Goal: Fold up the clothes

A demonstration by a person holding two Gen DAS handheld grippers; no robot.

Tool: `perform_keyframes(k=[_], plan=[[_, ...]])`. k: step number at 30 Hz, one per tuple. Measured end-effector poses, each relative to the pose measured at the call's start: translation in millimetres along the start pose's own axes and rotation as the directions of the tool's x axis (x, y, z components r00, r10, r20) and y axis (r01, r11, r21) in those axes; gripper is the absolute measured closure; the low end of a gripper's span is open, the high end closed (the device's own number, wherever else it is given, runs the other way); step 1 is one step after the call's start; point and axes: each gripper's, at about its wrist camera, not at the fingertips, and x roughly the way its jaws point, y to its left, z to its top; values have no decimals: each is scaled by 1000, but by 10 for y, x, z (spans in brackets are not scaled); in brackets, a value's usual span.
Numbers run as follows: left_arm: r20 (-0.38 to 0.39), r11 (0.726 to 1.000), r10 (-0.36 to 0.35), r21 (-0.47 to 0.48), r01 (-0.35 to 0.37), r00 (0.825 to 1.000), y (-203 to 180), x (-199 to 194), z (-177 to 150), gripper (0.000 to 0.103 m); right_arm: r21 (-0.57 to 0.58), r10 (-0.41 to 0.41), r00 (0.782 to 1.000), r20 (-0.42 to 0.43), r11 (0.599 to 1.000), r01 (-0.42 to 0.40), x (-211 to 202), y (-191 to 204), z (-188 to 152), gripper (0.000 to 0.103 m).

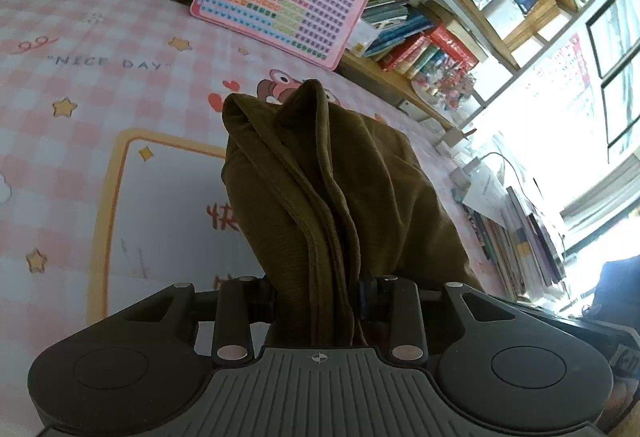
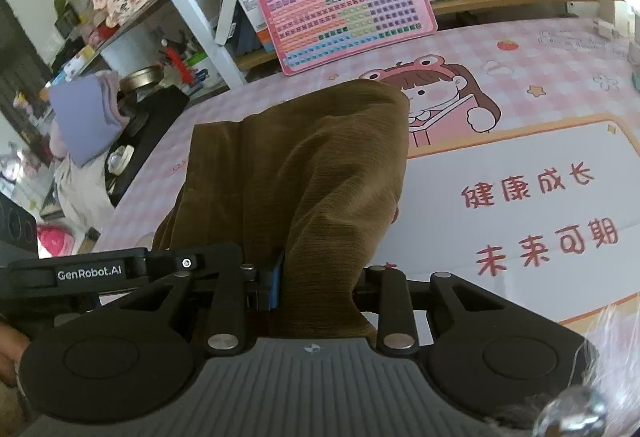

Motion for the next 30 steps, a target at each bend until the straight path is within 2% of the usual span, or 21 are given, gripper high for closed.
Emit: perform_keyframes(k=[14,30], plan=[[5,996,86,-27,-86,996,-523,43,-355,71,11,74,997,-24,997,-74,-377,-457,-150,76],[45,991,132,-13,-131,990,-879,-2,-564,71,-15,123,992,-4,992,-123,-659,-662,-235,76]])
